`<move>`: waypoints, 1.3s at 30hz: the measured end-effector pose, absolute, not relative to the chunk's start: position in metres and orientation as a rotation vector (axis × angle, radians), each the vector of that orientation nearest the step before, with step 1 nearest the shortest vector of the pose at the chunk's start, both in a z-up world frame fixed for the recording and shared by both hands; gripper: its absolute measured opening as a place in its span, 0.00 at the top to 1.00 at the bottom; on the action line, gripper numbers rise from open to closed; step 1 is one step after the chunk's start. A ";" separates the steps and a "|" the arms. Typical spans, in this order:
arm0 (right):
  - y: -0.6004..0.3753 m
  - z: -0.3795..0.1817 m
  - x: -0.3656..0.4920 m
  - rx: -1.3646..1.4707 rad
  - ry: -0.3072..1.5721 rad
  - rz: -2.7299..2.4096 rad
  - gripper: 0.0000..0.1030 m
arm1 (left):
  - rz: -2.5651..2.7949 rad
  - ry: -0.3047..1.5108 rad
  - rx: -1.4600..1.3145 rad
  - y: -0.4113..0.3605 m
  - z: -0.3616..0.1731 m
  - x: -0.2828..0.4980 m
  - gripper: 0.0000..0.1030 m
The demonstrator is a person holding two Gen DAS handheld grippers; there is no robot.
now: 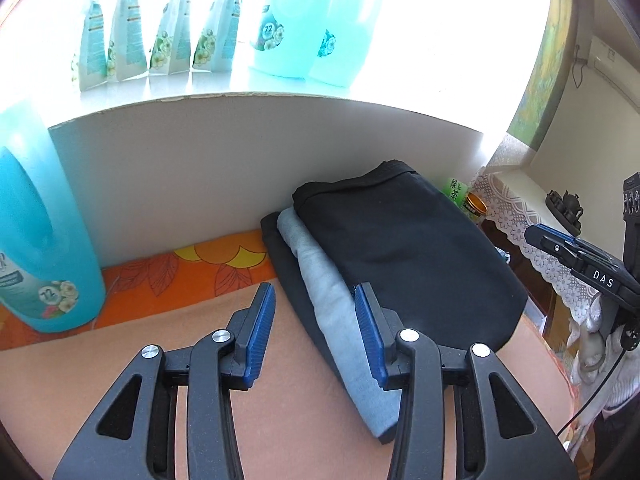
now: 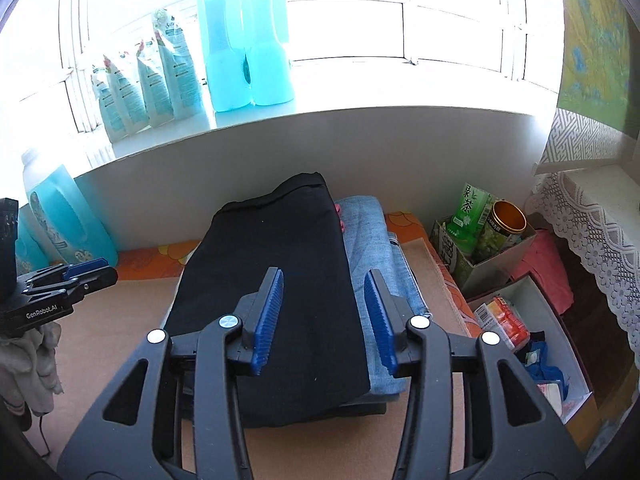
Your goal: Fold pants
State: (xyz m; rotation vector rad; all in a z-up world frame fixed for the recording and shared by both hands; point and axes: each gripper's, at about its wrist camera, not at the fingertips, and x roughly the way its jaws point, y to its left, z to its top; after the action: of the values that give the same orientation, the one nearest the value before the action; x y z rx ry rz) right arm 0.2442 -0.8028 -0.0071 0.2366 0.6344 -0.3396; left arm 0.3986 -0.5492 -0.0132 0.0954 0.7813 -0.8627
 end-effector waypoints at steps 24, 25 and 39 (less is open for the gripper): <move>-0.640 0.040 0.066 0.160 0.458 -0.387 0.13 | -0.981 0.537 0.159 -0.420 0.052 0.216 0.28; -0.636 0.042 0.060 0.162 0.445 -0.389 0.11 | -0.975 0.529 0.165 -0.415 0.052 0.210 0.26; -0.589 0.048 0.000 0.204 0.356 -0.456 0.00 | -0.878 0.545 0.133 -0.358 0.044 0.152 0.20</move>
State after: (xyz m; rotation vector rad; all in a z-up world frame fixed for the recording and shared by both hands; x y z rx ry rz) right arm -0.0002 -0.5891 0.0476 0.2036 0.3559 -0.4562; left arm 0.1522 -0.3581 0.0435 0.1333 0.5454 -0.8780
